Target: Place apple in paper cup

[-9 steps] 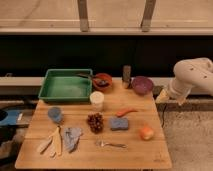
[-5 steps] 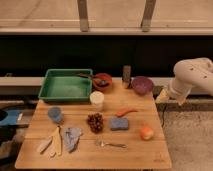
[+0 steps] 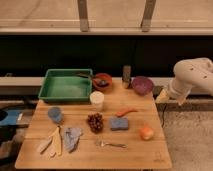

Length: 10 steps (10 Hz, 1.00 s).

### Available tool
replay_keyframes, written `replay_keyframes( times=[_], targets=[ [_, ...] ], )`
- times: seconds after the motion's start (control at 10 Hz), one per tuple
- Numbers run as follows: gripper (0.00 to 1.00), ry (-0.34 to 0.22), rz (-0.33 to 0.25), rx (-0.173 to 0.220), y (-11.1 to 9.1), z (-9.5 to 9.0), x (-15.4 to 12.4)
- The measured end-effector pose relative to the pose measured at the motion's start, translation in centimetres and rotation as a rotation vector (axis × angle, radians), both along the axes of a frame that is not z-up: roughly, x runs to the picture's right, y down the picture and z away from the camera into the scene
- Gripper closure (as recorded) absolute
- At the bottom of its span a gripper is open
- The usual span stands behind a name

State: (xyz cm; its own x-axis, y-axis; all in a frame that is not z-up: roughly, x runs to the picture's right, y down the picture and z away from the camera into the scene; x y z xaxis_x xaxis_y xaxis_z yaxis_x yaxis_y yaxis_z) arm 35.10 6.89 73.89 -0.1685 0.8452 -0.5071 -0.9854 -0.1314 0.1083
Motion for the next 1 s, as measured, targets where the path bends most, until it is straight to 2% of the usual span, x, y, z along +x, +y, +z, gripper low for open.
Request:
replay_keyframes(
  times=[0.7, 1.0],
  targets=[
    [0.3, 0.0, 0.0, 0.0, 0.01, 0.0, 0.0],
    [0.3, 0.003, -0.019, 0.0, 0.07, -0.18, -0.75]
  ],
)
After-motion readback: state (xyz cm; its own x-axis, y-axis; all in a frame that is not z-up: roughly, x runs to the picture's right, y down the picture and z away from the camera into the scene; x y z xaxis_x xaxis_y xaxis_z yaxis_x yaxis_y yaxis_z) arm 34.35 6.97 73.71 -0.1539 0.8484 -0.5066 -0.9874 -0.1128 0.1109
